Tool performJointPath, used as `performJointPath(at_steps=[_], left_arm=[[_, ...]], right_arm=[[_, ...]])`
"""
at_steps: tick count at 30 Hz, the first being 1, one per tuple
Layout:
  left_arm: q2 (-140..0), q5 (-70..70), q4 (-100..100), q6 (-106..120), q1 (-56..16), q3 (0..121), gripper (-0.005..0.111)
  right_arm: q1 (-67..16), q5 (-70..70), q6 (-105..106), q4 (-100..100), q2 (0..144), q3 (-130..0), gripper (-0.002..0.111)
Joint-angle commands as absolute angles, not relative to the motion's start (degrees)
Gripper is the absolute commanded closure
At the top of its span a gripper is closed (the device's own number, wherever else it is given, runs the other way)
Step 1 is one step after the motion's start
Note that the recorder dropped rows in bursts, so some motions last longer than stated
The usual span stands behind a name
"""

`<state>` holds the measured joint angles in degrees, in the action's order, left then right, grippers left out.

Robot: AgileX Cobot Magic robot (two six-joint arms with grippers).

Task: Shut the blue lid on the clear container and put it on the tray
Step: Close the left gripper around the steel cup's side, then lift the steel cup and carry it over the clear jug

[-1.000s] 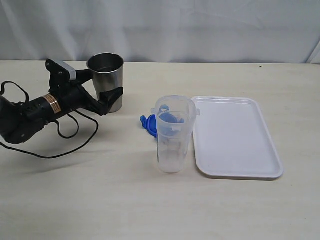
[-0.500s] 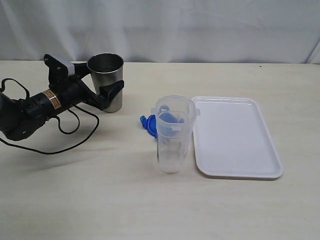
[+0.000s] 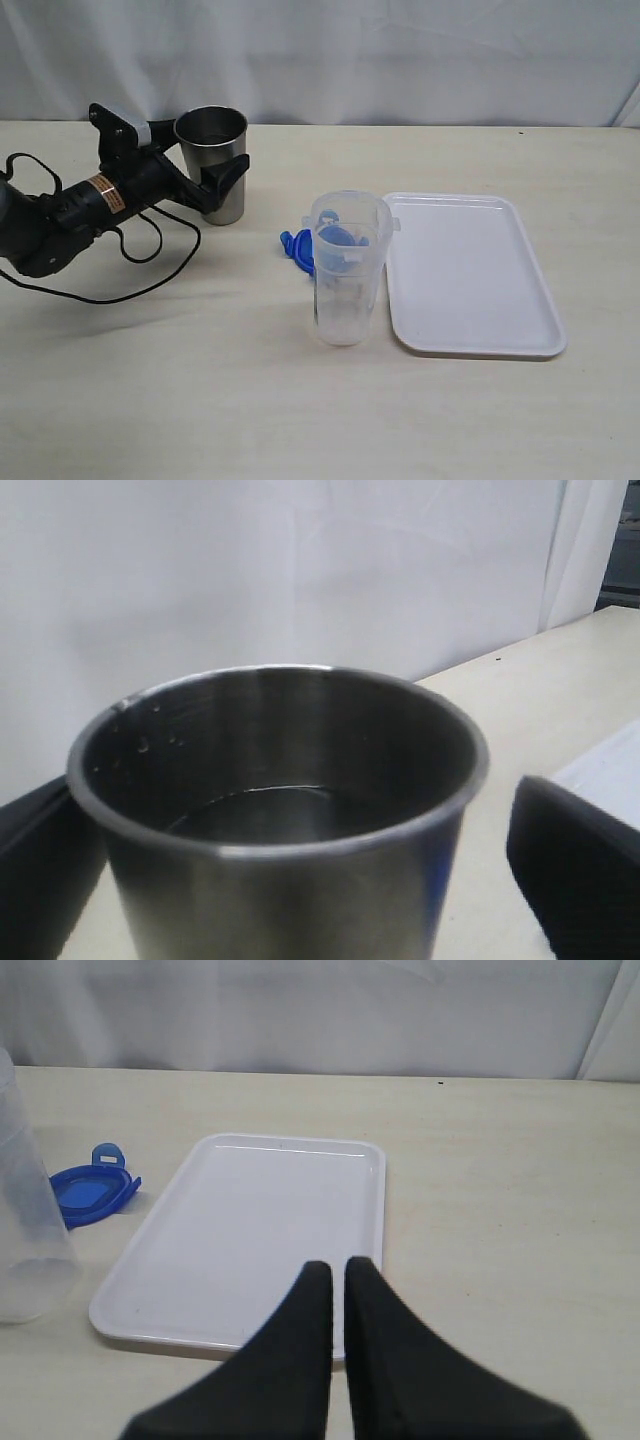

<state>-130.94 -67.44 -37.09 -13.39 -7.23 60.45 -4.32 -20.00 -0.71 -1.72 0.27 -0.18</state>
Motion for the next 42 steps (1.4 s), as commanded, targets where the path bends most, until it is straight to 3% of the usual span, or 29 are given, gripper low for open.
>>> performJointPath(at_steps=[1, 17, 19, 22, 29, 42], left_arm=[[-130.96, -65.55, -36.53, -13.53, -7.41, 60.85, 0.002], [-130.96, -63.48, -33.37, -9.04, -9.61, 60.85, 0.002], [-130.96, -63.36, -33.37, -9.04, -9.61, 60.85, 0.008], [-130.96, -63.43, -33.37, -9.04, -9.61, 60.85, 0.029], [-130.96, -61.95, -35.64, -9.04, -9.61, 60.85, 0.107], [-129.78, -68.91, -38.26, -9.27, -9.48, 60.74, 0.107]], right_arm=[[-4.06, -19.84, -0.78, -1.74, 0.00, 0.00, 0.104], [-4.06, -19.84, -0.78, -1.74, 0.00, 0.00, 0.104], [-4.06, -19.84, -0.78, -1.74, 0.00, 0.00, 0.104], [-4.06, -19.84, -0.78, -1.74, 0.00, 0.00, 0.104], [-4.06, -19.84, -0.78, -1.74, 0.00, 0.00, 0.104], [-4.06, -19.84, -0.78, -1.74, 0.00, 0.00, 0.104]])
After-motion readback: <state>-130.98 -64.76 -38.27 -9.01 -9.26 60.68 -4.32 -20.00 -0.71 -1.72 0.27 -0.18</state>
